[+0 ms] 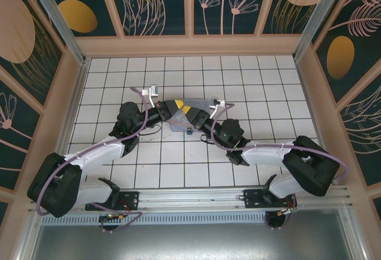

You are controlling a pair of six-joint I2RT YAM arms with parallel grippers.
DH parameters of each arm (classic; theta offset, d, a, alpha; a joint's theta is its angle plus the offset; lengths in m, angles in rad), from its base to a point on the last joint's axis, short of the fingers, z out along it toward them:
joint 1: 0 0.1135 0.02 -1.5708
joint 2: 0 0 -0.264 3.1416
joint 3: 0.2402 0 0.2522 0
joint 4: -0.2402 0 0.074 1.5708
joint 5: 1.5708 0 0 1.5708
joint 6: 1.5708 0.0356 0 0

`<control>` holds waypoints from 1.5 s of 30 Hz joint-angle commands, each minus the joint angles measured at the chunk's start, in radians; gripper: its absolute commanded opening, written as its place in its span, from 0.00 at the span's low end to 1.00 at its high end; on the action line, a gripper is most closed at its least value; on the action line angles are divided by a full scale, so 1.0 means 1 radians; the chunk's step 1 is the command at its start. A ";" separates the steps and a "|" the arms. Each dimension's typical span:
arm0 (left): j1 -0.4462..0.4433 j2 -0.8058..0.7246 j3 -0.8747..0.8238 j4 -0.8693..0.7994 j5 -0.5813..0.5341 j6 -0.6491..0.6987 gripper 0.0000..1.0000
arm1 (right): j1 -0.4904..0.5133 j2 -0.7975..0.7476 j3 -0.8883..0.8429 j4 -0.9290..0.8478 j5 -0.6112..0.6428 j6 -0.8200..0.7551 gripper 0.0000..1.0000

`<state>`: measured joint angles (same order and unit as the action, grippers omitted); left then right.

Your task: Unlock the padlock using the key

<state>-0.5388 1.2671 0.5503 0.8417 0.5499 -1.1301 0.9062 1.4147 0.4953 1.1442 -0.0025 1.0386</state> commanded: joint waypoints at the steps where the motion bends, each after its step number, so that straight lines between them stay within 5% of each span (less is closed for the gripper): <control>1: 0.001 -0.012 -0.003 0.046 0.013 0.003 0.00 | 0.008 0.010 0.034 0.040 -0.019 0.006 0.24; 41: 0.002 -0.008 -0.001 0.052 -0.001 -0.002 0.00 | 0.014 0.020 -0.007 0.099 -0.025 0.038 0.15; 45: 0.001 -0.005 -0.001 0.055 -0.002 -0.004 0.00 | 0.014 0.020 -0.011 0.105 -0.023 0.042 0.07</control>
<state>-0.5388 1.2671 0.5499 0.8474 0.5457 -1.1305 0.9127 1.4296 0.4946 1.1816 -0.0242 1.0725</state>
